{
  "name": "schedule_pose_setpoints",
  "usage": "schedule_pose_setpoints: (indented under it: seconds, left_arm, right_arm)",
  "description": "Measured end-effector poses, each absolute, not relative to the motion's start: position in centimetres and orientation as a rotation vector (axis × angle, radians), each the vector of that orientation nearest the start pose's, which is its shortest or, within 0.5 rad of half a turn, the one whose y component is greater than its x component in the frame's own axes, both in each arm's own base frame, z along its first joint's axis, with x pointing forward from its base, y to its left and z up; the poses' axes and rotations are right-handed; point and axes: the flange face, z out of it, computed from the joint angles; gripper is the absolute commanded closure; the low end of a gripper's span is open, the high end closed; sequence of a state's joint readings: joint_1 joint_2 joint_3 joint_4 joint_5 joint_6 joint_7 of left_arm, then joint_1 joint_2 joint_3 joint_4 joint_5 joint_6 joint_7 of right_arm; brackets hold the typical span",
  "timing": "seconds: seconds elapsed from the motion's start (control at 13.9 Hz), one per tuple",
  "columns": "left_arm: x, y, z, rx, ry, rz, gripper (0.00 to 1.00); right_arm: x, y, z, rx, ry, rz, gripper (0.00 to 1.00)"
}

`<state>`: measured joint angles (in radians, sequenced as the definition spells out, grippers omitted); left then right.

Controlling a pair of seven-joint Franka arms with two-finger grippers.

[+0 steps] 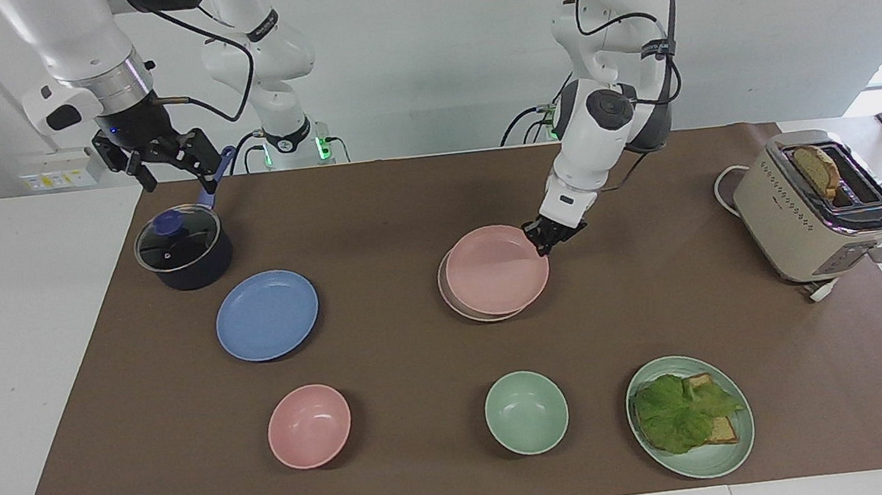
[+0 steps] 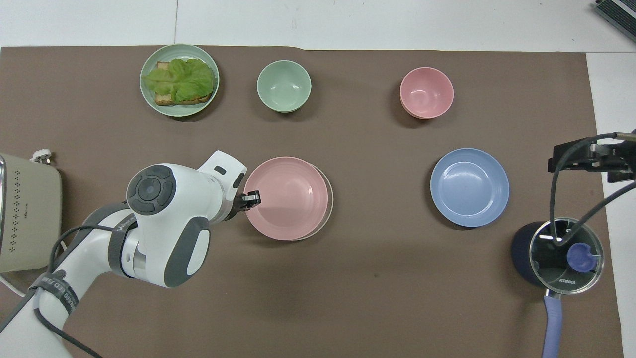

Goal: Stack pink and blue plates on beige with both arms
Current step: 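Lower the pink plate onto the beige plate and open the left gripper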

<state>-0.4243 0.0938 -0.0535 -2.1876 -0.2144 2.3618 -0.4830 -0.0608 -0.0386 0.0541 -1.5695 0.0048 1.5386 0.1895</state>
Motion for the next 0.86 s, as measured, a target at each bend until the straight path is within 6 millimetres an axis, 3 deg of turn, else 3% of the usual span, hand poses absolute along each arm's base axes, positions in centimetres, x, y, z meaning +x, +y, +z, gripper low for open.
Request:
schedule_pose_setpoints:
  seconds: [0.65, 0.79, 0.86]
  left_arm:
    - [48.89, -25.88, 34.94, -3.312, -0.246, 0.005, 0.97]
    - [48.90, -25.88, 34.91, -3.312, -0.246, 0.005, 0.64]
    - [48.90, -25.87, 34.91, -3.312, -0.246, 0.004, 0.58]
  right_arm:
    - [53.95, -0.32, 64.34, -3.123, 0.309, -0.012, 0.00]
    - [53.95, -0.40, 64.34, -3.123, 0.312, -0.012, 0.00]
    - [53.95, -0.43, 64.34, -3.123, 0.312, -0.012, 0.00]
